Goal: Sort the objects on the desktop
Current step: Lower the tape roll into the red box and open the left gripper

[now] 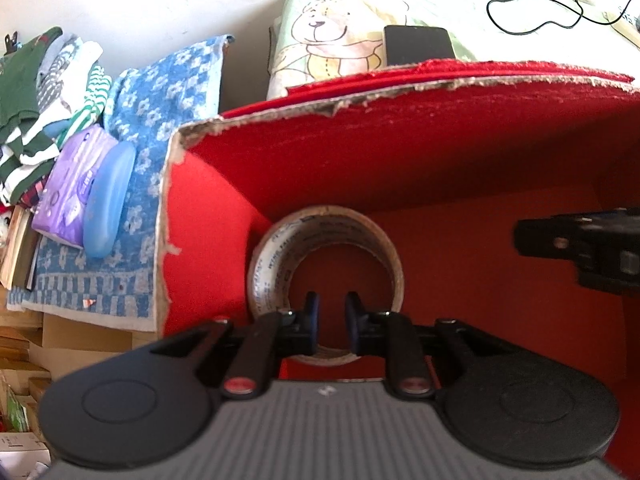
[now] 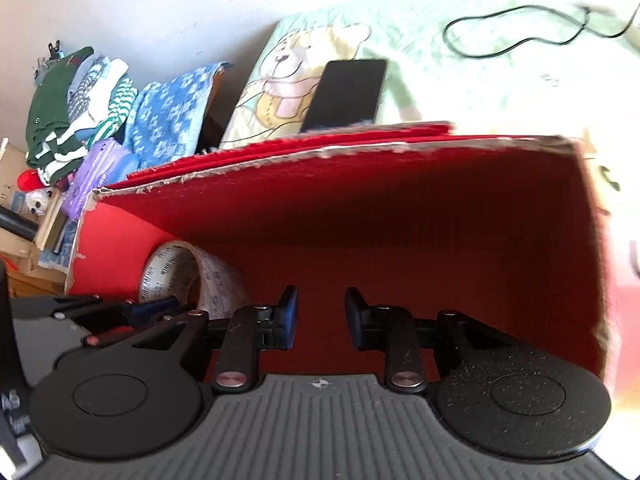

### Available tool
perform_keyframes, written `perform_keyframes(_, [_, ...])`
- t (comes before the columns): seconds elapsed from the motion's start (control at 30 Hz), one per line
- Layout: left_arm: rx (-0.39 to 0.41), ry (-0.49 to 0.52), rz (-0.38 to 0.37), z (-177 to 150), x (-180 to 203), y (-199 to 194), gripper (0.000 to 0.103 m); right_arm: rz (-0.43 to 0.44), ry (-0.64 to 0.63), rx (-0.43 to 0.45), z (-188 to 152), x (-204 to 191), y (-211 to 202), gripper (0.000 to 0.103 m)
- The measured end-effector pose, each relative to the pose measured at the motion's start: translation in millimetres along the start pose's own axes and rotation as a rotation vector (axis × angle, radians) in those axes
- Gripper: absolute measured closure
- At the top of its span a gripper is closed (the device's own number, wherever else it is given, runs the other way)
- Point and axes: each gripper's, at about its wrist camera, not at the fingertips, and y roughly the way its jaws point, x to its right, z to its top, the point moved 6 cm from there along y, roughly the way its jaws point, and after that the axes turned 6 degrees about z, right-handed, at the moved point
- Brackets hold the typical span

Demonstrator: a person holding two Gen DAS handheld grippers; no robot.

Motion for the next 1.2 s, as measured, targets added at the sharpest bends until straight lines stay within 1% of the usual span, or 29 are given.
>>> perform_keyframes(0.13, [0.011, -0.001, 0.008, -0.5, -0.1, -1.4, 0.082, -0.132, -0.086, 0.065, -7.6, 5.2, -9.3, 0.074])
perform_keyframes(0.17, [0.015, -0.002, 0.008, 0.0, 0.4, -0.9, 0.082, -0.149, -0.089, 0.069, -9.8, 7.4, -8.3, 0.074])
perform_keyframes(0.2, [0.017, -0.003, 0.011, -0.2, 0.4, -1.0, 0.082, -0.145, -0.081, 0.071, -10.9, 9.2, -8.5, 0.075])
perform_keyframes(0.27, [0.021, -0.003, 0.017, -0.3, 0.9, -1.6, 0.082, -0.152, -0.069, 0.113, -7.6, 12.5, -12.5, 0.074])
perform_keyframes(0.3, [0.022, -0.002, 0.019, -0.2, 1.1, -1.6, 0.082, -0.152, -0.066, 0.109, -7.0, 14.1, -10.4, 0.074])
perform_keyframes(0.37, [0.023, 0.001, 0.020, 0.3, 1.3, -1.7, 0.082, -0.120, -0.045, 0.063, -4.7, 18.5, -2.5, 0.075])
perform_keyframes(0.43, [0.024, 0.004, 0.020, 0.8, 1.9, -1.4, 0.082, -0.084, 0.033, 0.033, -2.9, 29.3, 1.8, 0.073])
perform_keyframes(0.47, [0.025, 0.005, 0.020, 0.7, 2.1, -1.7, 0.082, -0.072, 0.051, 0.028, -2.1, 32.3, 2.7, 0.073])
perform_keyframes(0.6, [0.025, 0.008, 0.013, 0.7, 2.0, -1.7, 0.082, -0.091, 0.018, 0.045, 0.3, 31.0, 1.5, 0.074])
perform_keyframes(0.8, [0.022, 0.009, 0.021, -0.4, 2.5, -2.8, 0.082, -0.065, 0.031, 0.007, -2.6, 31.0, 4.9, 0.074])
perform_keyframes(1.1, [0.018, 0.017, 0.047, 0.0, 4.3, -1.2, 0.082, -0.030, 0.038, 0.044, -7.6, 25.7, 0.5, 0.074])
perform_keyframes(1.17, [0.026, 0.010, 0.035, 0.0, 2.7, -2.9, 0.082, -0.027, 0.032, 0.066, -7.6, 25.0, -3.2, 0.073])
perform_keyframes(1.2, [0.043, 0.005, 0.026, 0.1, 1.7, -5.7, 0.081, -0.018, 0.025, 0.080, -7.6, 24.0, -5.3, 0.073])
